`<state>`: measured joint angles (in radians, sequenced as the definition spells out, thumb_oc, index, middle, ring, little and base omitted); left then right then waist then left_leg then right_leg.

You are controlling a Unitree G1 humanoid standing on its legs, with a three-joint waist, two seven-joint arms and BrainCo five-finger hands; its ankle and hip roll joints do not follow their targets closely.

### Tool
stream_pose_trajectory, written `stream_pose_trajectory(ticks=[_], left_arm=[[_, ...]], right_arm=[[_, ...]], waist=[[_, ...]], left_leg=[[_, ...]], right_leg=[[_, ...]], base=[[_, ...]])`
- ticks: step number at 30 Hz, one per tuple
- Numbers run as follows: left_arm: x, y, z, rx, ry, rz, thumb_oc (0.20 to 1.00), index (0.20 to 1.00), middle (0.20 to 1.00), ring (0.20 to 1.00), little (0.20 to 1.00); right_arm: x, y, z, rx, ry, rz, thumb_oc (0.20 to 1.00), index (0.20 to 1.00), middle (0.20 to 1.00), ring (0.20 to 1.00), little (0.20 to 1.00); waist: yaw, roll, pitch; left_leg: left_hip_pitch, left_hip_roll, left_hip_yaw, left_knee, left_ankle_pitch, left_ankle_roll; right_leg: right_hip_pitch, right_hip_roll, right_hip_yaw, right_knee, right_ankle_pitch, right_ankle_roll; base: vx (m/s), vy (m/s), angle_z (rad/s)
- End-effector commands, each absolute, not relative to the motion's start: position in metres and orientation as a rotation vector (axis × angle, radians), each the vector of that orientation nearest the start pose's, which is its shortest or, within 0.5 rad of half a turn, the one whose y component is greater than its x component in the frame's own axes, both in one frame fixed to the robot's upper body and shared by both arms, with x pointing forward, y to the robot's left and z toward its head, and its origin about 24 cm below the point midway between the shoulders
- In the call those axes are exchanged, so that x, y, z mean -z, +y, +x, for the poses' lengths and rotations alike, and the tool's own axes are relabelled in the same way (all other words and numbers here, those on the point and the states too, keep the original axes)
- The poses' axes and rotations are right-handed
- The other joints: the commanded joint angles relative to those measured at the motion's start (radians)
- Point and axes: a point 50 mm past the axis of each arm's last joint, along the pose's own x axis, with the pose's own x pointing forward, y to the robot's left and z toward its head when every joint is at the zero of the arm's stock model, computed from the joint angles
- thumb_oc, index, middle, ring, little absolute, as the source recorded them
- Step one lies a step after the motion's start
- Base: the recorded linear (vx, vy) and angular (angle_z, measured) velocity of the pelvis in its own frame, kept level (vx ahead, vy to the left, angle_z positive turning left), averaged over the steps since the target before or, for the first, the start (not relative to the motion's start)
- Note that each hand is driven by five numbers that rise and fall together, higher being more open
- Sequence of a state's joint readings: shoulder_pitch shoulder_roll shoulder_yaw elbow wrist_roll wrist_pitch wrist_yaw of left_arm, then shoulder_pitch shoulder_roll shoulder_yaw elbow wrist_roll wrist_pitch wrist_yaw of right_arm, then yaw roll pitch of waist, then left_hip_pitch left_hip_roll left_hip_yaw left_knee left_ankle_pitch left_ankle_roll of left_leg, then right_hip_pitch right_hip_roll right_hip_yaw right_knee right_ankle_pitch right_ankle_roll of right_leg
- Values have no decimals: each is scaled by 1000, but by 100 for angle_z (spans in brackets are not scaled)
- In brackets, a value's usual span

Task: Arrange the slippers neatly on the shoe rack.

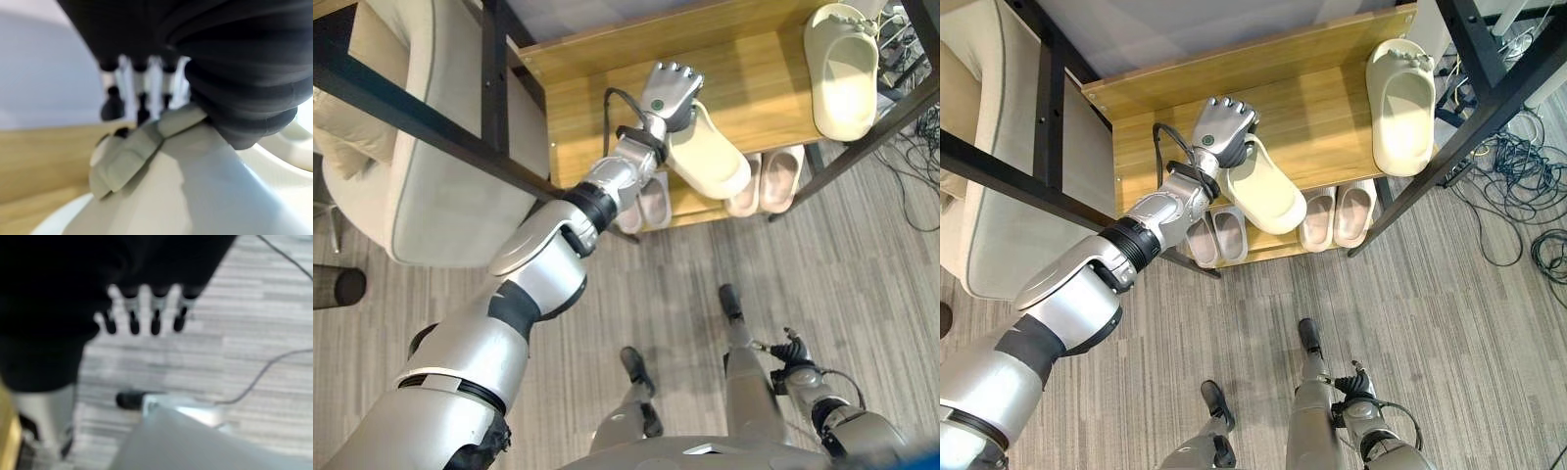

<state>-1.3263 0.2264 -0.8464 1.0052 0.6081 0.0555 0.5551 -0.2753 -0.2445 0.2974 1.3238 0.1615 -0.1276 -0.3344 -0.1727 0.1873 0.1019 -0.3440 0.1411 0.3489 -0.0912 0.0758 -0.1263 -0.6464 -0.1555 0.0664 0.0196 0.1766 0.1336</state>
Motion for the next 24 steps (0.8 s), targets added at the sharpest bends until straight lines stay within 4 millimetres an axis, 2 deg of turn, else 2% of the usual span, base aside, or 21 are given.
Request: stream_pose_trajectory(ticks=[1,4,5,7,10,18,19,20,21,22,24], left_arm=[[-281,38,407,-221,-807,1341,200,200,200,200,200],[-284,40,408,-244,-806,1335,200,200,200,200,200],[-292,38,406,-287,-840,1340,200,200,200,200,200],[-298,35,404,-314,-856,1333,200,200,200,200,200],[-292,36,406,-337,-832,1329,200,200,200,200,200],[-305,34,403,-361,-881,1342,200,200,200,200,200],[-304,35,403,-363,-877,1346,231,231,231,231,231],[-299,34,404,-350,-863,1351,344,344,344,344,344],[-296,34,404,-342,-861,1350,407,407,407,407,407],[-295,36,405,-345,-850,1337,523,523,523,523,523],[-295,37,406,-344,-843,1320,636,636,636,636,636]], right_arm=[[120,-231,201,291,852,-467,1000,1000,1000,1000,1000],[121,-228,199,281,854,-473,1000,1000,1000,1000,1000],[119,-230,203,289,843,-474,1000,1000,1000,1000,1000],[117,-229,207,286,828,-476,1000,1000,1000,1000,1000],[115,-227,210,272,811,-496,1000,1000,1000,1000,1000],[115,-230,207,271,808,-510,1000,1000,1000,1000,1000],[115,-230,208,268,808,-515,1000,1000,1000,1000,1000],[115,-230,208,267,805,-522,1000,1000,1000,1000,1000],[114,-229,209,262,800,-525,1000,1000,1000,1000,1000],[113,-230,211,259,796,-532,1000,1000,1000,1000,1000],[113,-230,212,258,791,-536,1000,1000,1000,1000,1000]], waist=[[-22,49,77],[-28,55,79],[-31,58,79],[-35,59,82],[-46,61,86],[-52,68,81],[-54,69,80],[-54,68,79],[-53,67,77],[-54,67,74],[-54,67,73]], left_leg=[[-44,112,-116,4,63,-87],[-48,120,-103,4,64,-89],[-52,126,-99,4,67,-91],[-53,128,-98,4,69,-91],[-55,131,-93,4,67,-93],[-68,137,-83,4,68,-97],[-69,138,-83,4,68,-98],[-71,137,-84,4,67,-98],[-73,136,-85,4,67,-98],[-77,137,-83,4,68,-100],[-79,138,-82,4,70,-101]], right_leg=[[-35,-16,-53,125,-136,64],[-55,-6,-43,124,-133,65],[-66,-2,-39,125,-131,64],[-70,0,-39,128,-131,63],[-85,5,-33,133,-129,61],[-111,13,-27,134,-122,59],[-115,13,-28,135,-122,59],[-116,14,-29,135,-122,57],[-119,15,-29,137,-123,56],[-125,16,-30,138,-121,55],[-126,18,-30,138,-120,55]], base=[[1,-45,-6],[8,-33,-11],[13,-29,-16],[6,-24,-12],[10,-7,-10],[14,-7,-5],[12,-4,-4],[0,0,0],[0,0,0],[0,0,0],[0,0,0]])
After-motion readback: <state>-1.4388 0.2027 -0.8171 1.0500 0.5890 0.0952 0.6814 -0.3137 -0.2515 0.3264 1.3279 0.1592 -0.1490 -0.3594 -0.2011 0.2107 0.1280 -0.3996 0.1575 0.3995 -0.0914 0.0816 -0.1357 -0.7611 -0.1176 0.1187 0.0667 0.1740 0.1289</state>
